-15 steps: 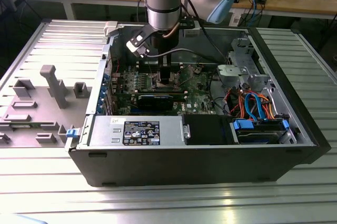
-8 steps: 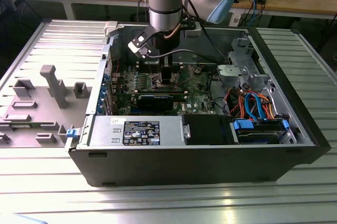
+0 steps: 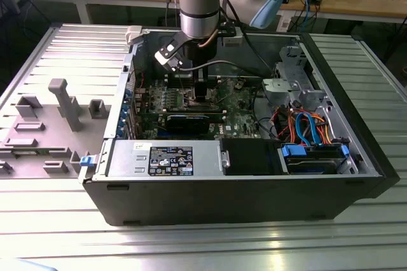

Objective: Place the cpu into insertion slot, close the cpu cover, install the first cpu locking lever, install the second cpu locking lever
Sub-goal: 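Place the cpu into insertion slot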

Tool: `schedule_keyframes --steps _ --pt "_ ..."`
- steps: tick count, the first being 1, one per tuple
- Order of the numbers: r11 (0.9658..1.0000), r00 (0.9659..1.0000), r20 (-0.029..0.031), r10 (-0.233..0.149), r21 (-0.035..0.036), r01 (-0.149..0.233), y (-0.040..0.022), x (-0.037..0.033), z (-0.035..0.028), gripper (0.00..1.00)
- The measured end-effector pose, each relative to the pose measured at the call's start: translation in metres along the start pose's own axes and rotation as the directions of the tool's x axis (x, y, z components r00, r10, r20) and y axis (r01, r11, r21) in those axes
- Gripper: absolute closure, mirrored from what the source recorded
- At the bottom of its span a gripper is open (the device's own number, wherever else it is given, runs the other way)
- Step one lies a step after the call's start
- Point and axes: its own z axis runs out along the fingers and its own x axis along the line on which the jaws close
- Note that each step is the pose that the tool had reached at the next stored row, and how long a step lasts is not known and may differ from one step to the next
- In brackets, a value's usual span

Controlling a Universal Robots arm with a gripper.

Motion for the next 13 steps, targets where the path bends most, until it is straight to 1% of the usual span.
schedule_keyframes --steps 9,13 --pt "1.0 1.0 -0.0001 0.0 -0.0001 0.0 -0.0017 0.0002 0.0038 0.45" --pt "1.0 1.0 -0.0004 -0.002 -0.0002 0.002 -0.0019 0.0024 0.0057 0.45"
